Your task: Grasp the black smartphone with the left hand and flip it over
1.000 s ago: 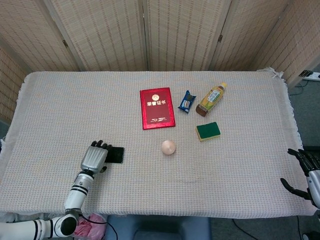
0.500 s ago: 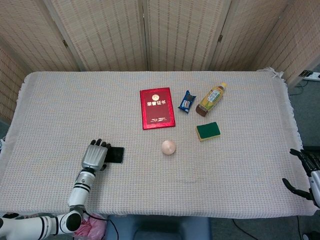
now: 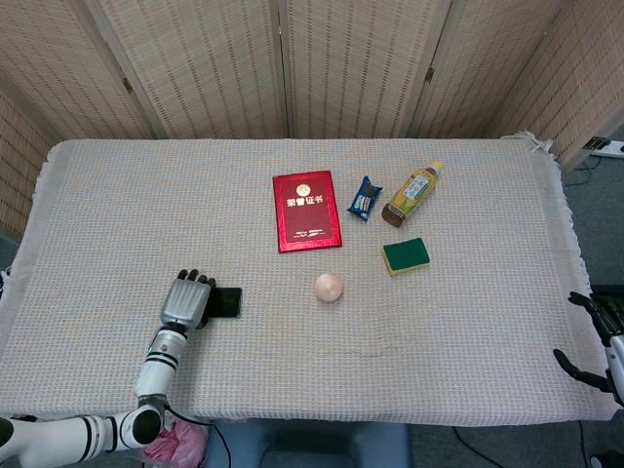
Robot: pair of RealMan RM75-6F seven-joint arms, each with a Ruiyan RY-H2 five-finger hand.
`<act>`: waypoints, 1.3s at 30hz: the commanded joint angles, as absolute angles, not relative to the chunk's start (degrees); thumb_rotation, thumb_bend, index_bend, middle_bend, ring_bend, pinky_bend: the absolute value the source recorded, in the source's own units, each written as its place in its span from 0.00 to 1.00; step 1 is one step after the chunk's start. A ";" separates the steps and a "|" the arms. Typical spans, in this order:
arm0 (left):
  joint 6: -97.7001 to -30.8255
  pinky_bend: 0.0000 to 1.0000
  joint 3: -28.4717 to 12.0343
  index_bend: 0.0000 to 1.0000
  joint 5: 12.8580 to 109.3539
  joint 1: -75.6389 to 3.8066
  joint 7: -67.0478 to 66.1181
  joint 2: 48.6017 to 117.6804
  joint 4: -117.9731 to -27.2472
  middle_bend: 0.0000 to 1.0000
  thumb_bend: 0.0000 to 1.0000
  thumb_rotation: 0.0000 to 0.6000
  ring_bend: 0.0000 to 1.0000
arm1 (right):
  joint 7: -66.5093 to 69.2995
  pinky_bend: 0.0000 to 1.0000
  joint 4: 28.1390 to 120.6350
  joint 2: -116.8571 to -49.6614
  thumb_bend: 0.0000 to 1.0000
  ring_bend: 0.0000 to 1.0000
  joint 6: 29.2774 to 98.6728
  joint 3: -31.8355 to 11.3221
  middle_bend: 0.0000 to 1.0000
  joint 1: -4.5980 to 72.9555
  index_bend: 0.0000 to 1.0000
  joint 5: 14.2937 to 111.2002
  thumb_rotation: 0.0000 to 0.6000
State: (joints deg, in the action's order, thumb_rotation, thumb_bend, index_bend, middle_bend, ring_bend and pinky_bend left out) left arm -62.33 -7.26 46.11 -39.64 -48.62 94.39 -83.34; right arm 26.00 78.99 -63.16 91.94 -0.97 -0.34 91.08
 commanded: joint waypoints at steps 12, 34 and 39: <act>-60.39 0.22 -7.66 0.47 47.96 -40.29 -44.13 90.55 -86.70 0.50 0.49 1.00 0.31 | 26.30 0.13 78.88 -63.10 0.18 0.11 92.61 -1.05 0.23 -1.16 0.14 90.67 1.00; -49.39 0.22 -8.96 0.35 36.50 -47.52 -37.71 82.00 -89.97 0.40 0.54 1.00 0.30 | 26.99 0.13 78.34 -63.19 0.18 0.11 93.46 -1.26 0.23 -2.31 0.14 90.23 1.00; -53.62 0.22 -9.46 0.24 38.14 -47.00 -35.93 81.49 -90.14 0.23 0.54 1.00 0.19 | 27.09 0.13 78.25 -63.17 0.18 0.11 93.79 -1.35 0.24 -2.62 0.14 90.11 1.00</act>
State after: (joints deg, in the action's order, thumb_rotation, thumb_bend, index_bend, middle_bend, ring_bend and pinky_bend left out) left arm -51.61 -9.13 37.05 -47.44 -36.99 81.82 -89.82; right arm 27.08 78.25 -63.16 93.80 -1.35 -2.62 90.11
